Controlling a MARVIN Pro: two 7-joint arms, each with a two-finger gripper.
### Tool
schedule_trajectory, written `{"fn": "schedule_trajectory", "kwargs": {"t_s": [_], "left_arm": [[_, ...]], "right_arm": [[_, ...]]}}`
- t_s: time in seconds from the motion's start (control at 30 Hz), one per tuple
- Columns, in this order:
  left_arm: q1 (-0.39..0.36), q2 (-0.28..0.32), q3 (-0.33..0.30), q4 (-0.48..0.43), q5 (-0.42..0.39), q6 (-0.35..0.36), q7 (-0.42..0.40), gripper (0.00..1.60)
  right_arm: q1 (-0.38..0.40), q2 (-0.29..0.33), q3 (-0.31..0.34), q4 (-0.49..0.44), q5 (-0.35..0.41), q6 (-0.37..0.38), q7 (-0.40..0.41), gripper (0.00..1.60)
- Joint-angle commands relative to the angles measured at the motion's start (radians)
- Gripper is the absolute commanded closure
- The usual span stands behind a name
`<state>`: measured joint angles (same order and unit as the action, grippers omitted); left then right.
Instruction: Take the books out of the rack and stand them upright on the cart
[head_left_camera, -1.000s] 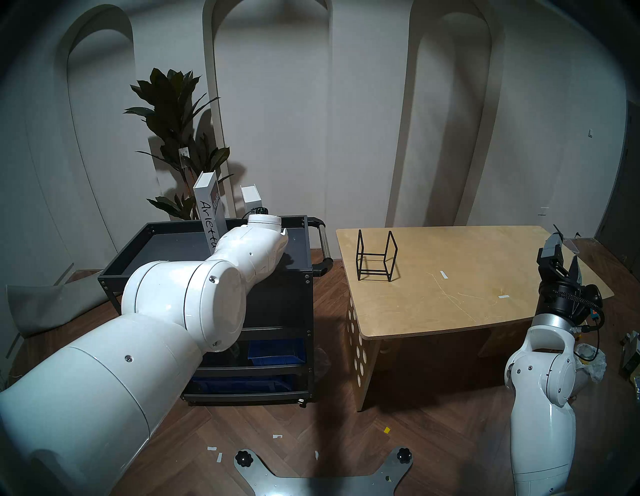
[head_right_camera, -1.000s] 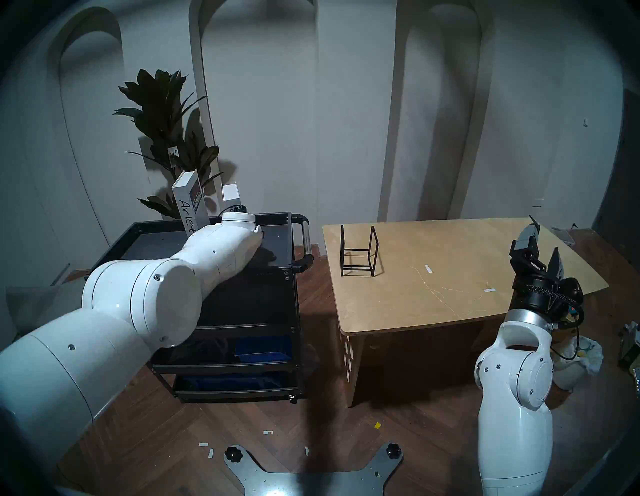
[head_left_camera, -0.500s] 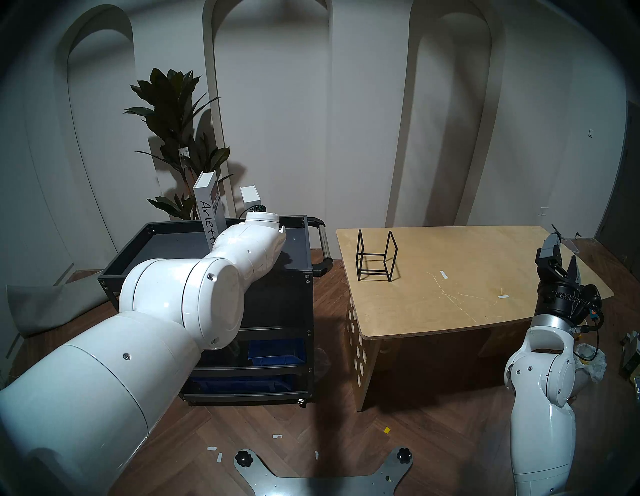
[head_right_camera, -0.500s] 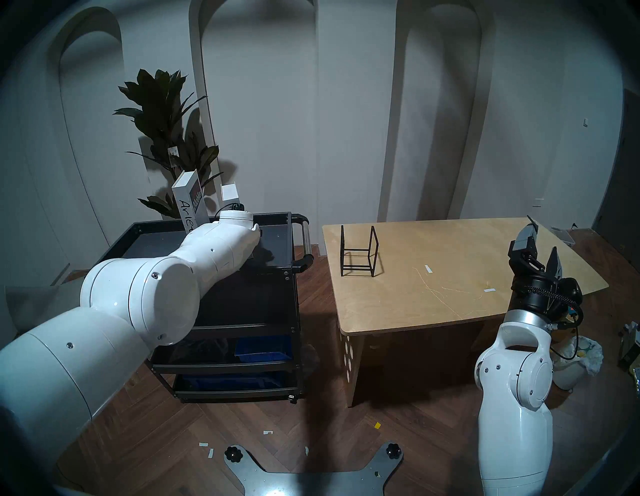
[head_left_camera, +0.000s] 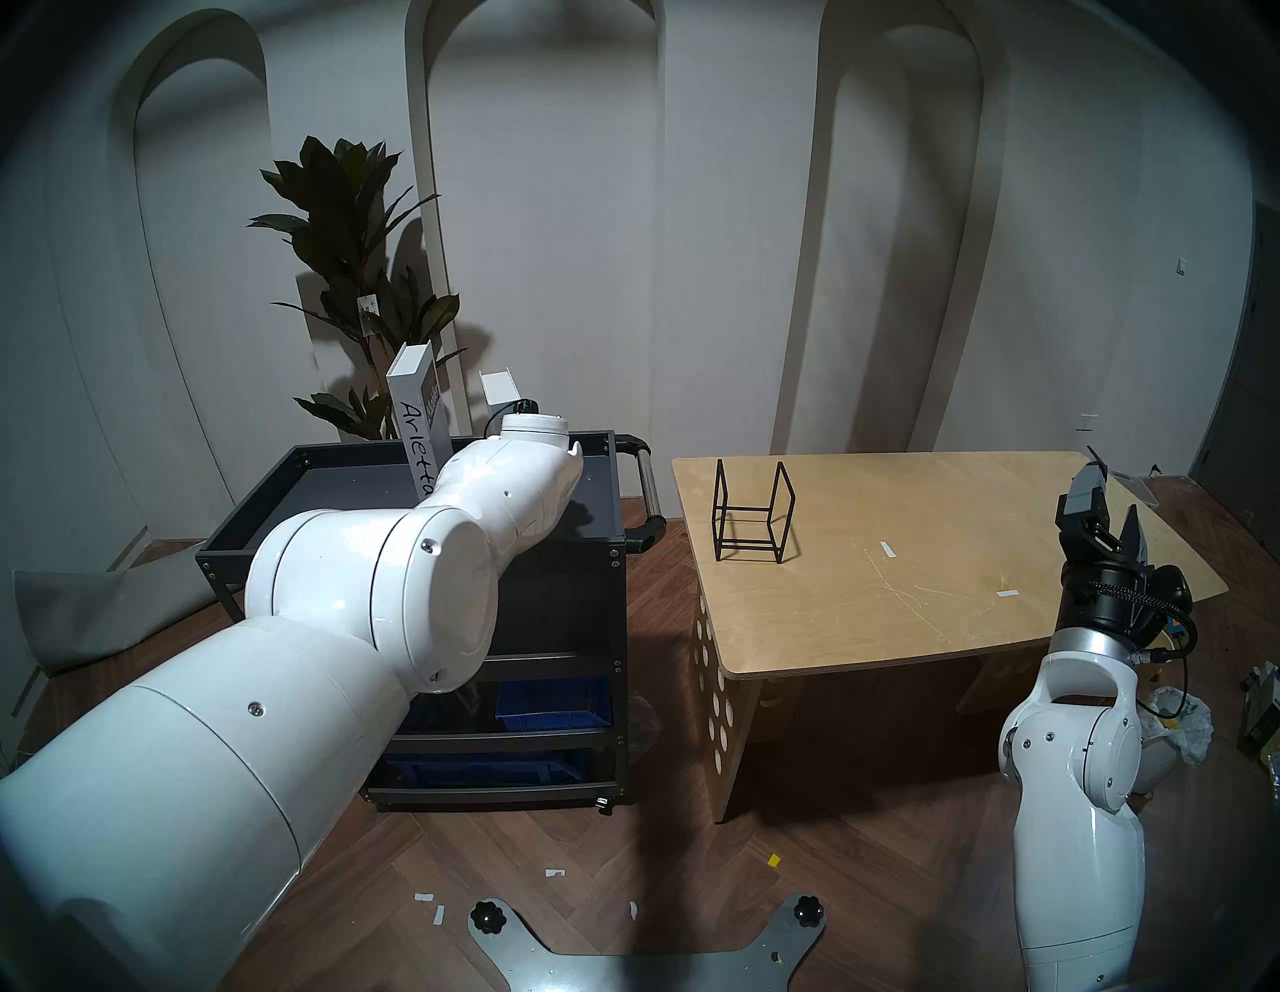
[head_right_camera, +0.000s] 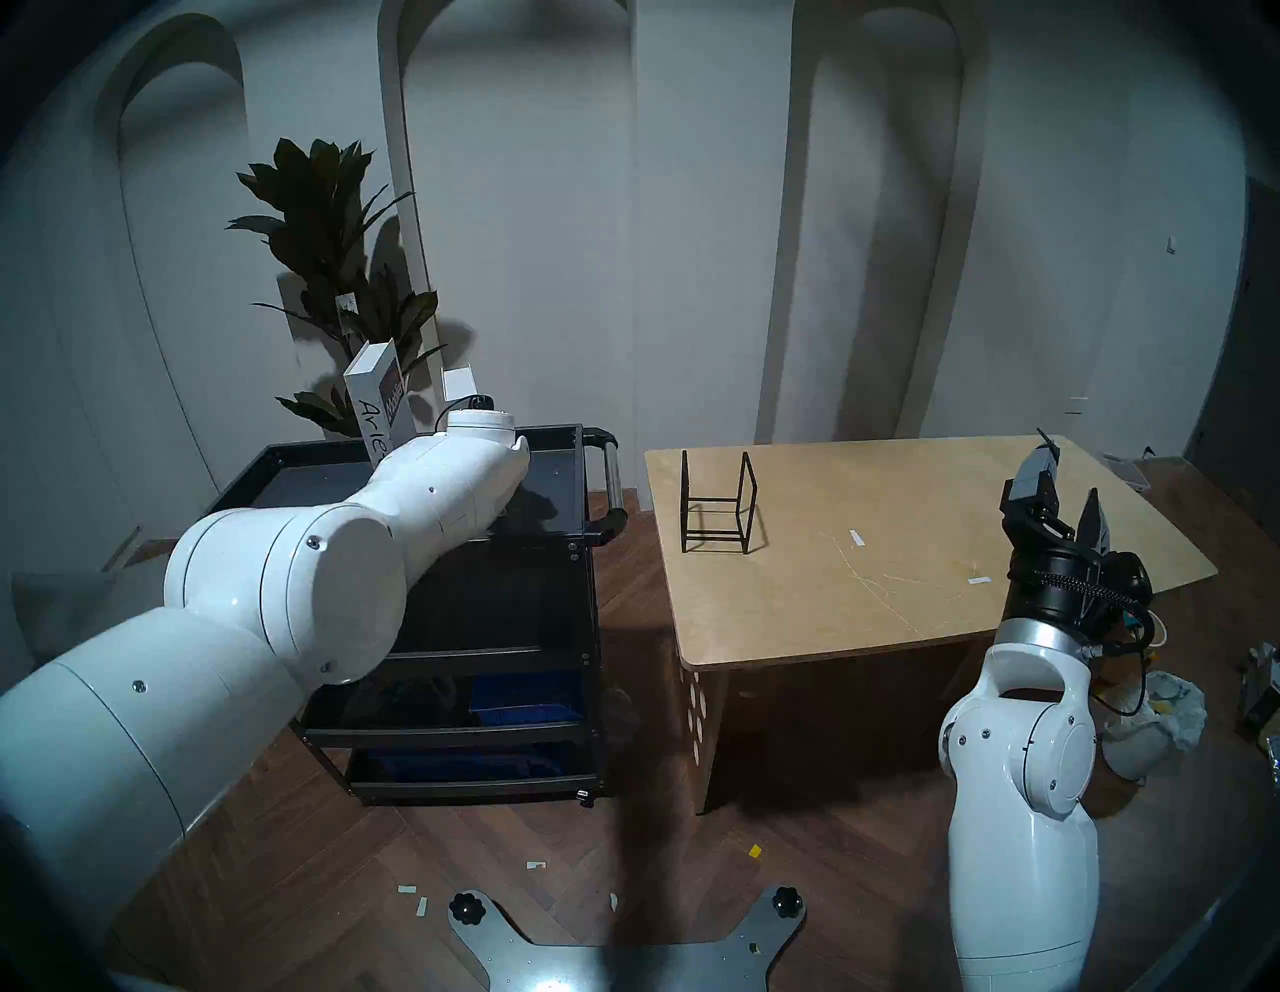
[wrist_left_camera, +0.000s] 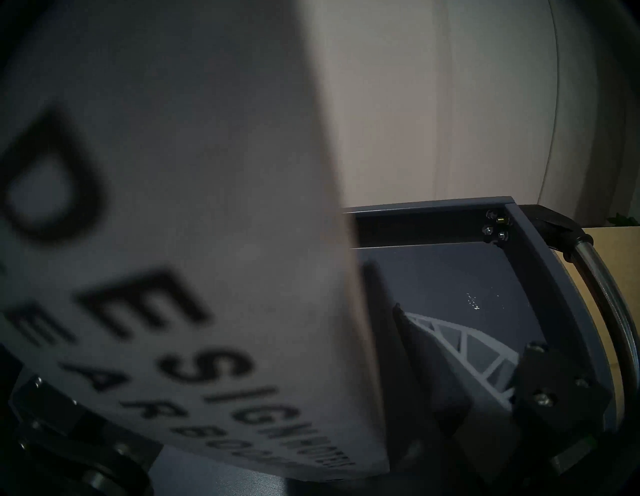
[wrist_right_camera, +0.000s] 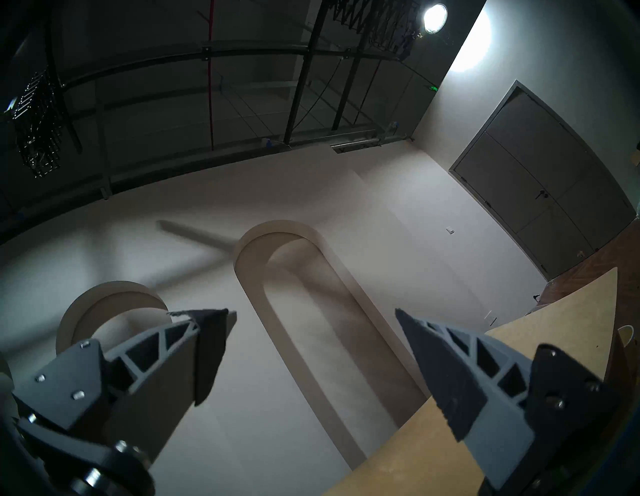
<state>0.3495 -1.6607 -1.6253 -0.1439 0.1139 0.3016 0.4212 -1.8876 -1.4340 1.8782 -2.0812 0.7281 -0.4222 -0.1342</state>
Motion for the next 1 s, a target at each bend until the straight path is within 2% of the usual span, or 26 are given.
{"fn": "schedule_trajectory", "kwargs": {"t_s": [0.0, 0.03, 0.23, 0.53, 0.97], "left_arm": [[-0.027, -0.007, 0.016, -0.030, 0.018, -0.046, 0.066, 0.00], [-0.030, -0.010, 0.001, -0.031, 0.003, -0.044, 0.073, 0.00], [-0.023, -0.025, 0.010, -0.057, 0.007, -0.092, 0.094, 0.00], [-0.009, -0.043, 0.002, -0.102, -0.002, -0.111, 0.129, 0.00], [0.044, -0.062, 0.040, -0.211, 0.034, -0.138, 0.193, 0.00]], "right_arm": [[0.012, 0.008, -0.003, -0.010, -0.002, -0.006, 0.011, 0.00], [0.013, 0.009, -0.005, -0.009, -0.001, -0.006, 0.012, 0.00], [0.024, 0.014, -0.019, 0.000, -0.004, -0.004, 0.015, 0.00], [0.033, 0.017, -0.033, 0.005, -0.011, -0.004, 0.013, 0.00], [0.055, 0.020, -0.060, 0.018, -0.029, -0.003, 0.008, 0.00]]}}
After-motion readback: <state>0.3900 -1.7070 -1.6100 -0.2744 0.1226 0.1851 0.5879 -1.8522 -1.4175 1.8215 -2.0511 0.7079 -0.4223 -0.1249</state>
